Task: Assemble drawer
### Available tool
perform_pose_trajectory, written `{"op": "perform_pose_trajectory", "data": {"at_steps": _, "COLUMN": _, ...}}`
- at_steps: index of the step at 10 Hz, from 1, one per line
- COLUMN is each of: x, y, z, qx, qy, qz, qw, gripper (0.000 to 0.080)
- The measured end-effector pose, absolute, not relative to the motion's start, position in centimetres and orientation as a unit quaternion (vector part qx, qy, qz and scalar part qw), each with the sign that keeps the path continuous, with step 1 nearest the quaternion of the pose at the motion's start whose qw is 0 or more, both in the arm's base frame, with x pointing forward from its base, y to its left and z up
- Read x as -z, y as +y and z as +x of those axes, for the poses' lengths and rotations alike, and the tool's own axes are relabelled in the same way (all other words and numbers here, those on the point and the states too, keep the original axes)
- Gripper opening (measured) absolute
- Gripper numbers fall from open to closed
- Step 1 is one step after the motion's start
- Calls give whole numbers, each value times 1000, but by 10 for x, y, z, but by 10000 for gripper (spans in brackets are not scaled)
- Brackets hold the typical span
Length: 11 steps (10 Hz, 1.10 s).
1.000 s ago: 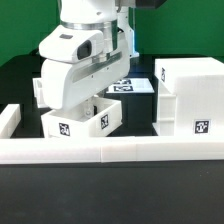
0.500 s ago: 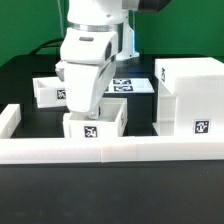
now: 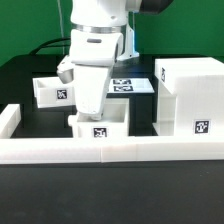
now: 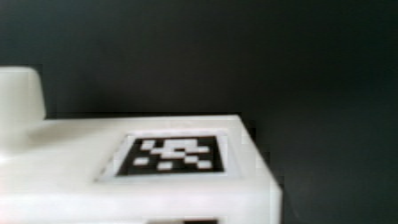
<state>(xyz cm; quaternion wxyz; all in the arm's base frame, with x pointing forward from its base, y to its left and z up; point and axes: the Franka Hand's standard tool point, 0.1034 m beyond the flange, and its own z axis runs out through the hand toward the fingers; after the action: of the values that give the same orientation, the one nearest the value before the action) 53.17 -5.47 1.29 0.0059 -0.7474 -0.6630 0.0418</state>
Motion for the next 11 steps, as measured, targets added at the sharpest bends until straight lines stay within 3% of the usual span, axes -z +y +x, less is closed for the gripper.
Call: {"op": "perform_pose_trajectory", "data": {"at_steps": 11, "x": -11, "y": -31, "z": 542, "qx": -35, "qy": -700, "qz": -713, "qw": -6, "gripper": 41}}
